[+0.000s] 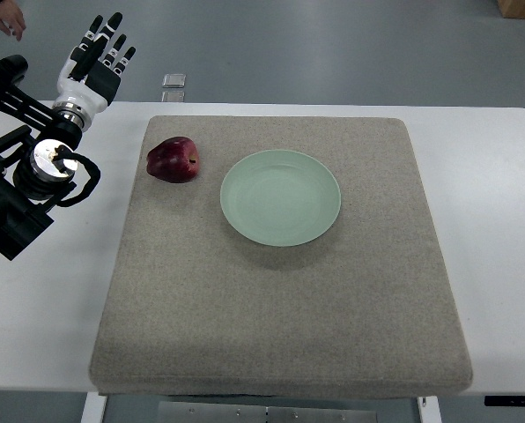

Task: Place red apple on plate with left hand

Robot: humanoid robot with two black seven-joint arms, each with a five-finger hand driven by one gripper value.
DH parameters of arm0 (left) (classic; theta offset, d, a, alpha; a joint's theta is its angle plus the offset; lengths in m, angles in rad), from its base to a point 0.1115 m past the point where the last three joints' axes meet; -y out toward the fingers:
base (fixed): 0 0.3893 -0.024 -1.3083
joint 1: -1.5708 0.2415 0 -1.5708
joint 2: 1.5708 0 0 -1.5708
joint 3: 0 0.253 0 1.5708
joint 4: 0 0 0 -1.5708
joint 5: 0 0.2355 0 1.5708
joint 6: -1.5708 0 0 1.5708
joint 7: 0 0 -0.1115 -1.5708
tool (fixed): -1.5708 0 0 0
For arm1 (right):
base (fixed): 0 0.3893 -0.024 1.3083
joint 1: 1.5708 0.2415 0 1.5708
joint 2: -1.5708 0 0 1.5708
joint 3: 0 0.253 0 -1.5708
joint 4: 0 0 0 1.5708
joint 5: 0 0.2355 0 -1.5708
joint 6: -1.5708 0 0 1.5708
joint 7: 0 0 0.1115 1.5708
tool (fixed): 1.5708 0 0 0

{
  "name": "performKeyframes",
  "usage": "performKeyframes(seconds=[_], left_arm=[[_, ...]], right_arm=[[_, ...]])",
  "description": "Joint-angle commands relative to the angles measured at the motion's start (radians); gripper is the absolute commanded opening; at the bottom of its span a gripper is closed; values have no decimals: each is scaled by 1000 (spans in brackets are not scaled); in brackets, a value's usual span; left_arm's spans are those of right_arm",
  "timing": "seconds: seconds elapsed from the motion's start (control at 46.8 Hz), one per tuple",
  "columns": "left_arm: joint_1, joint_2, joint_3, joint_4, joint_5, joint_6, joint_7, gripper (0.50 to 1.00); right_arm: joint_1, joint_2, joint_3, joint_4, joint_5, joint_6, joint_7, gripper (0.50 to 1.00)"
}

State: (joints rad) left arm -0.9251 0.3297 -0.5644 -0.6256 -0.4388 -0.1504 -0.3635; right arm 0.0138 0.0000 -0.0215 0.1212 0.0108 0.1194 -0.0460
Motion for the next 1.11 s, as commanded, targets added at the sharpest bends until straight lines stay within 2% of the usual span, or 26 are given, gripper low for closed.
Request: performKeyframes(seconds=[0.0,1.089], left_arm=[[0,-1,1,0,0,0,0,1000],[-1,-18,1,0,2,-1,0,1000]], right_arm=[[0,0,0,0,0,0,0,930],[0,0,0,0,0,0,0,930]])
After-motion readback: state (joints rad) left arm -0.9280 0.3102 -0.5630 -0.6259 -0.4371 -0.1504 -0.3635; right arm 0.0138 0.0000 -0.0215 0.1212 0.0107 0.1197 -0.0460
